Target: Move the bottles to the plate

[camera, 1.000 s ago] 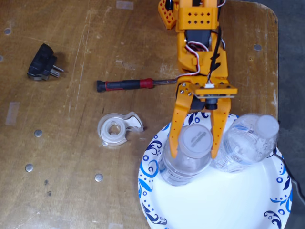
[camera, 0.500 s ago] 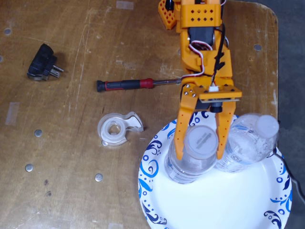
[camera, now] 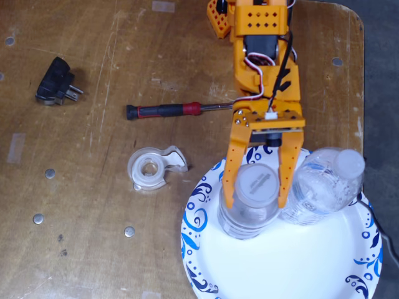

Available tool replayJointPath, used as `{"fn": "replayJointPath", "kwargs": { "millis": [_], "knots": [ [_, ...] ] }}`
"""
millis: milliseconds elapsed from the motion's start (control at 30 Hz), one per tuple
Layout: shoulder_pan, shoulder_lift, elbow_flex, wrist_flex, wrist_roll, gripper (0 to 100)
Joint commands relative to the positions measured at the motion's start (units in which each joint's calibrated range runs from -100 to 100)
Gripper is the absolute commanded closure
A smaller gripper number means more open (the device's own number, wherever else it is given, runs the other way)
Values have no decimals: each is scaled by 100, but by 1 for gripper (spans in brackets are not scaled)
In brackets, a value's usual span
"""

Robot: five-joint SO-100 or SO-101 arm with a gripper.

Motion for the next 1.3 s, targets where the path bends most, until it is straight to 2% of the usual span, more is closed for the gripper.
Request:
{"fn": "replayJointPath", "kwargs": {
  "millis": [0, 733, 900, 1267],
  "knots": [
    [-60, 2, -46, -26, -88, 77],
    [-103, -48, -1, -426, -120, 53],
    [-103, -166, -10, -435, -120, 51],
    [-222, -1895, 972, -339, -260, 52]
  ]
}}
